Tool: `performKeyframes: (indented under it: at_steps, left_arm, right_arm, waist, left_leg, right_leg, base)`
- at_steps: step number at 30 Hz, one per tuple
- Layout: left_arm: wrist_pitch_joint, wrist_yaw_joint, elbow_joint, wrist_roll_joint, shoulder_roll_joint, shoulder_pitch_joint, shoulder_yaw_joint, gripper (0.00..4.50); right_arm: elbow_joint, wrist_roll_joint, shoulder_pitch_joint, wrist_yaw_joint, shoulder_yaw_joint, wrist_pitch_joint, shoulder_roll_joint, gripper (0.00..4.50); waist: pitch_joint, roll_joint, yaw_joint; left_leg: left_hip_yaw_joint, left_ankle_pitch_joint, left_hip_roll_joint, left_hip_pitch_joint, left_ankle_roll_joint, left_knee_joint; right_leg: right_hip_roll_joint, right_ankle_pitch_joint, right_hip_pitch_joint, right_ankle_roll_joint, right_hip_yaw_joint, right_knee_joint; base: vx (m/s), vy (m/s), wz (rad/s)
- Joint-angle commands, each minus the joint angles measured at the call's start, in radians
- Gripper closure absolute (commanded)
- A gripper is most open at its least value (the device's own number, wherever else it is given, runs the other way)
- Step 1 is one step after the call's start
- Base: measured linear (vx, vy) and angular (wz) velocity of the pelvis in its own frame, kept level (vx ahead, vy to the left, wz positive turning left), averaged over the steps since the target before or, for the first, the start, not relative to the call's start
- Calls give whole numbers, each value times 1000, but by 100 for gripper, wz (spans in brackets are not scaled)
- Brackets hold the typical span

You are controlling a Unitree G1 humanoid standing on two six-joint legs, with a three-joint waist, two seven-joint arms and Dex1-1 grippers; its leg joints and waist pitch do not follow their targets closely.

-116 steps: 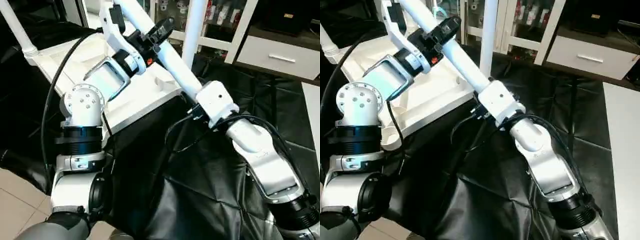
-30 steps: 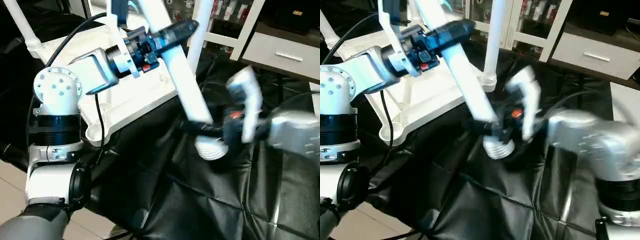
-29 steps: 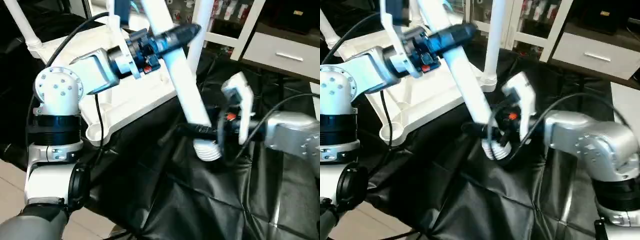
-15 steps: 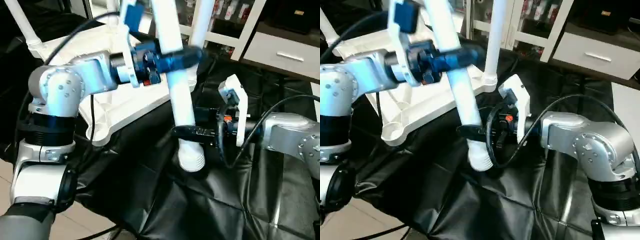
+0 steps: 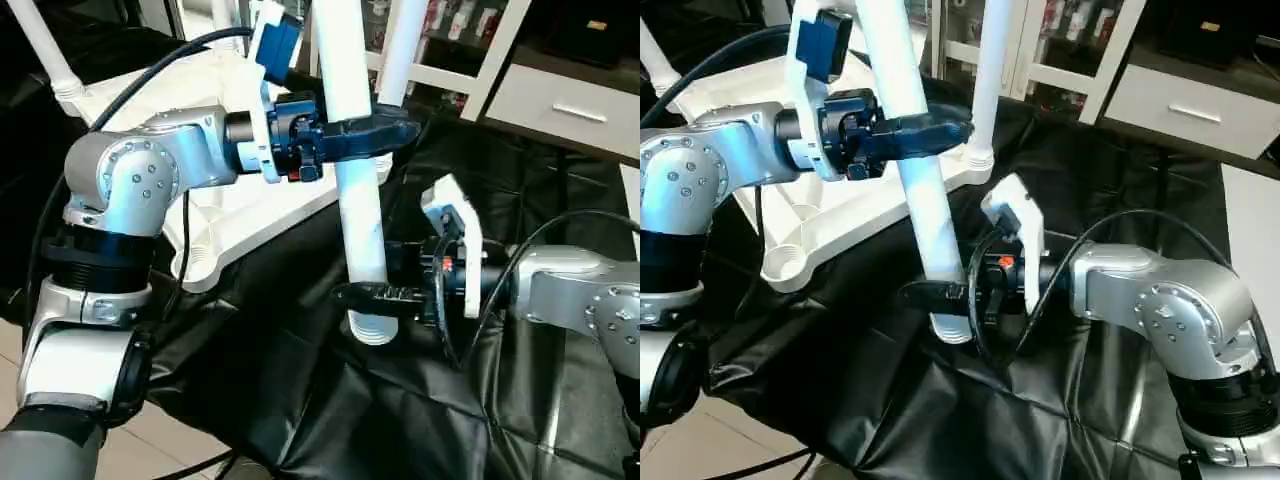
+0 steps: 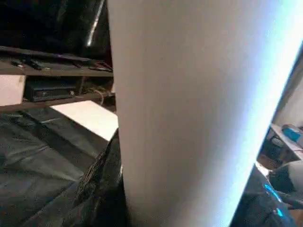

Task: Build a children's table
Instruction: Pick table leg

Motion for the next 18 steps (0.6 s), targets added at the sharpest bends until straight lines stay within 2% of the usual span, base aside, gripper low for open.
performKeyframes:
  at_steps: [1, 3, 5, 14, 16, 18]
  left_arm:
    - [-13, -16, -7, 12, 3, -26, -10, 278]
    - [-15, -23, -10, 12, 3, -26, -12, 278]
    - [-14, -31, -12, 7, -4, -26, -6, 278]
    - [-13, -50, -14, 9, -10, -29, -2, 278]
    - [-16, -63, -14, 13, -8, -31, -7, 278]
    - [-16, -66, -11, 15, -8, -32, -6, 278]
  right_arm:
    - [-13, -7, 10, -11, -3, 16, -2, 0]
    - [-12, -10, 11, -12, -4, 16, 2, 0]
    - [-9, -12, 13, -12, -1, 13, 5, 35]
    - [-8, -30, 22, -1, 24, 6, 7, 90]
    - [-8, -37, 24, 1, 28, 5, 7, 119]
    - [-7, -38, 23, 1, 28, 5, 8, 129]
  waist:
    - [-78, 4, -2]
    - [-78, 5, -2]
    - [-78, 5, -2]
    - [-80, 4, -1]
    - [-78, 6, -1]
    - [-78, 6, -1]
  left_leg:
    - [-36, -40, 67, 31, 4, -62]
    - [-36, -43, 68, 31, 3, -63]
    - [-36, -44, 67, 31, 2, -63]
    - [-37, -33, 67, 30, 10, -61]
    - [-37, -38, 66, 29, 10, -61]
    - [-37, -49, 68, 30, 6, -61]
  right_leg:
    - [-105, -8, 63, -240, 65, -51]
    - [-105, -12, 62, -241, 64, -51]
    - [-105, -11, 62, -241, 64, -51]
    - [-105, 8, 63, -247, 64, -48]
    - [-105, 1, 63, -246, 65, -50]
    - [-106, -16, 63, -243, 65, -52]
  base:
    - [0, 0, 0]
    - [0, 0, 0]
    - [0, 0, 0]
    - [0, 0, 0]
    - [0, 0, 0]
    - [0, 0, 0]
